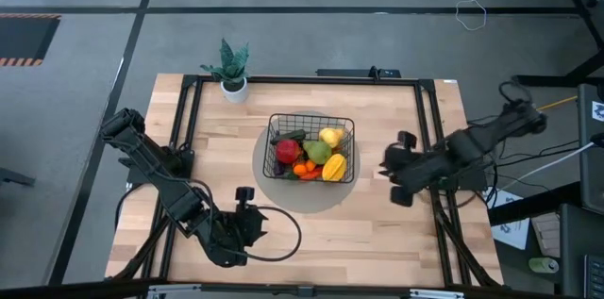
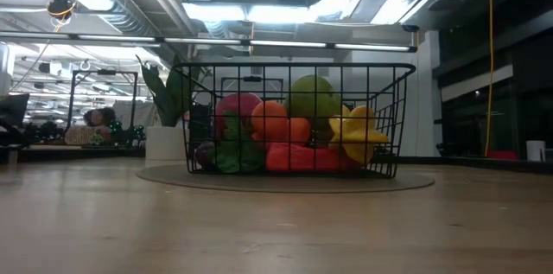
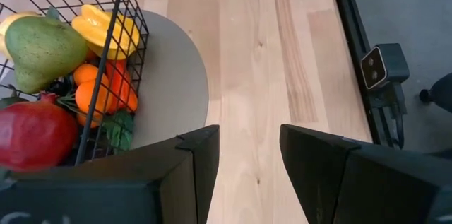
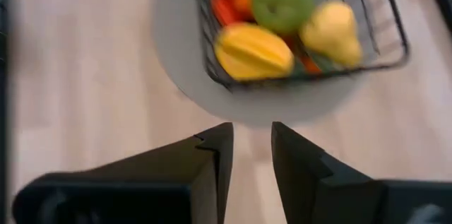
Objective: Build produce basket
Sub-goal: Return to Home Position
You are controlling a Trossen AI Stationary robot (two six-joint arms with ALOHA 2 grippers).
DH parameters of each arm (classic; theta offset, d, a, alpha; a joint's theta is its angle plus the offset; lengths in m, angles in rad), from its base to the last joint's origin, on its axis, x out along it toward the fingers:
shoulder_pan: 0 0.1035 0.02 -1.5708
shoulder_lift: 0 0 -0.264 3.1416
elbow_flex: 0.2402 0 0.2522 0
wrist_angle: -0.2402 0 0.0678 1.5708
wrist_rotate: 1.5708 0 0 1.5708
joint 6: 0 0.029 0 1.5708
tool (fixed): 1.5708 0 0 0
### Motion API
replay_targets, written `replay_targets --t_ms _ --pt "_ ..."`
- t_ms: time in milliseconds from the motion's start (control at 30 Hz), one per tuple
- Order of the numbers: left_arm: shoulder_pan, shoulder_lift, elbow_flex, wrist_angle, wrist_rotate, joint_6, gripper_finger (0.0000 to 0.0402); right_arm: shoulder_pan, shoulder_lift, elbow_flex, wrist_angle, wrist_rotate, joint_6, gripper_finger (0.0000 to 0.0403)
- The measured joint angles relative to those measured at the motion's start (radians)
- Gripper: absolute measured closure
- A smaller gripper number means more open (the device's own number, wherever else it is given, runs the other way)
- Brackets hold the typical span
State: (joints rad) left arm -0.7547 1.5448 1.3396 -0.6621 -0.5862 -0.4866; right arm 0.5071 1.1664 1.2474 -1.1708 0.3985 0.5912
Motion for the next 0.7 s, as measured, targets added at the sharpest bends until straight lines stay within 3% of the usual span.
replay_targets --t_ms 400,700 --pt "0.000 0.000 0.000 -0.004 -0.003 0.020 0.0264 0.028 -0.591 -0.490 0.549 0.002 0.008 0.0315" --pt "0.000 0.000 0.000 -0.003 -0.004 0.024 0.0264 0.027 -0.994 -0.780 0.830 0.116 -0.011 0.0315"
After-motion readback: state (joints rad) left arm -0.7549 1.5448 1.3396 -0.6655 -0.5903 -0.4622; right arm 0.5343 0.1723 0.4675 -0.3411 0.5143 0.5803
